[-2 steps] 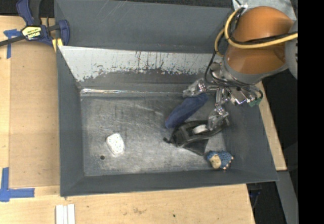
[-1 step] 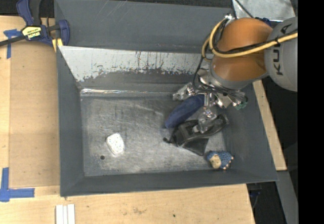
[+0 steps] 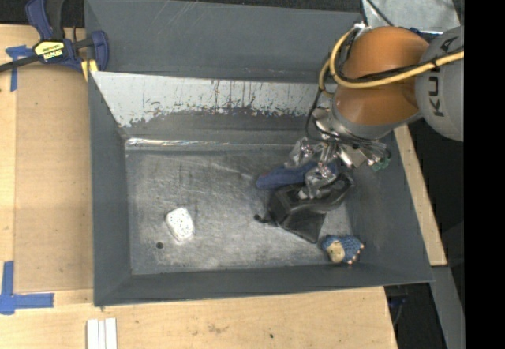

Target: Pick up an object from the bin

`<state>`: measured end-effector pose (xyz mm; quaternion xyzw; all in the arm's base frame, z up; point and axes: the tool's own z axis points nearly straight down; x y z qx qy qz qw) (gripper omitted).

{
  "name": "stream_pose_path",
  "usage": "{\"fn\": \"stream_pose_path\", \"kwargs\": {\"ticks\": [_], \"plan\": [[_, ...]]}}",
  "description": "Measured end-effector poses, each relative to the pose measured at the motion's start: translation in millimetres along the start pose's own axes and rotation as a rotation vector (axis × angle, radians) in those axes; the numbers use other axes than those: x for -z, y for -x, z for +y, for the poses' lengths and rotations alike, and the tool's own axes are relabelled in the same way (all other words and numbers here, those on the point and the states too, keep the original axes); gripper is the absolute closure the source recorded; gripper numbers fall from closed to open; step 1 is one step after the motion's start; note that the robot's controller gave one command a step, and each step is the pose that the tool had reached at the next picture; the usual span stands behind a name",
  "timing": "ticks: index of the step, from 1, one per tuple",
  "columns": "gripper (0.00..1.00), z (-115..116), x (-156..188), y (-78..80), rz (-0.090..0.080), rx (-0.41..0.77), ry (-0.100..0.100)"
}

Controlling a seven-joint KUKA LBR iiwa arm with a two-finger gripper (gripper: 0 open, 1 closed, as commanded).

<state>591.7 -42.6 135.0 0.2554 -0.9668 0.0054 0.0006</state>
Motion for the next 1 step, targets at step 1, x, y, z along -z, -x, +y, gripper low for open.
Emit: {"fn": "stream_pose_path", "kwargs": {"ticks": [1], "plan": [[1.0,2.6,119.3,5.3,-0.015,-0.031,0.003]]}}
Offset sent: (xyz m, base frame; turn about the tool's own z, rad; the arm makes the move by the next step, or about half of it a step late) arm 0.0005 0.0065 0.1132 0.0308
